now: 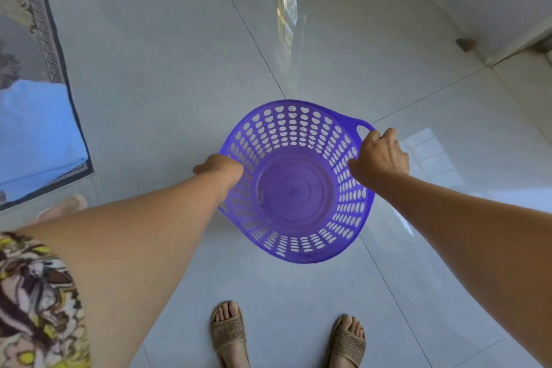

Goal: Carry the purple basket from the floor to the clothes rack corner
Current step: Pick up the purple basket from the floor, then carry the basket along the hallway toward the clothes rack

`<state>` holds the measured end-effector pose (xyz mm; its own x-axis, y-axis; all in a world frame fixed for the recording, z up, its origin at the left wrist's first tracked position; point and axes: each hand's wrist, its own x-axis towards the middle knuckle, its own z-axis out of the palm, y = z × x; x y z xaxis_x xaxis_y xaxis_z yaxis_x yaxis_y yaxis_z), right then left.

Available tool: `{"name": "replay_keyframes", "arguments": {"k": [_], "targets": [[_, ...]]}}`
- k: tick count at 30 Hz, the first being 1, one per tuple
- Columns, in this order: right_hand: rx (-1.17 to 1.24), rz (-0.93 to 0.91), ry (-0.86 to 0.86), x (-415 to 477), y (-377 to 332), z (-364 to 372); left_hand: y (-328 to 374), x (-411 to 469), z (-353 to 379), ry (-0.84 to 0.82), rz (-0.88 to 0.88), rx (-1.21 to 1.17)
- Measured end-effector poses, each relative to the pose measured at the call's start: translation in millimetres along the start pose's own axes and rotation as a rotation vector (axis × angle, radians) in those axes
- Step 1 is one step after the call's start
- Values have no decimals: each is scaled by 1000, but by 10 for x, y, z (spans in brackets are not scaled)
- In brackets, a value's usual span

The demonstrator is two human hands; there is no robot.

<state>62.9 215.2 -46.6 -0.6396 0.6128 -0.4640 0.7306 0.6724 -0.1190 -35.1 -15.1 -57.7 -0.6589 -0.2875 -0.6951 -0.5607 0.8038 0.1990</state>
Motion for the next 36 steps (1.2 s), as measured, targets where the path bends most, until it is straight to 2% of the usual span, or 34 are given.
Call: {"name": "replay_keyframes", "arguments": {"k": [5, 12, 17, 21, 28, 36], "targets": [[33, -5, -79, -423, -162, -447, -44, -218, -677, -9, 33, -179], [73, -5, -118, -969, -666, -1202, -21, -649, -1689, -6, 38, -267], [186, 66, -137, -1381, -989, -1737, 26, -1005, -2546, -57, 35, -401], [242, 86, -138, -1564, -1240, -2110, 112, -1171, -3150, -74, 36, -390], [236, 39, -134, -1449, -1626, -2732, 514, -1213, -3790, -22, 22, -416], [166, -20, -215, -775, -2176, -3475, 1204, -1033, -4332, 2, -98, -463]]}}
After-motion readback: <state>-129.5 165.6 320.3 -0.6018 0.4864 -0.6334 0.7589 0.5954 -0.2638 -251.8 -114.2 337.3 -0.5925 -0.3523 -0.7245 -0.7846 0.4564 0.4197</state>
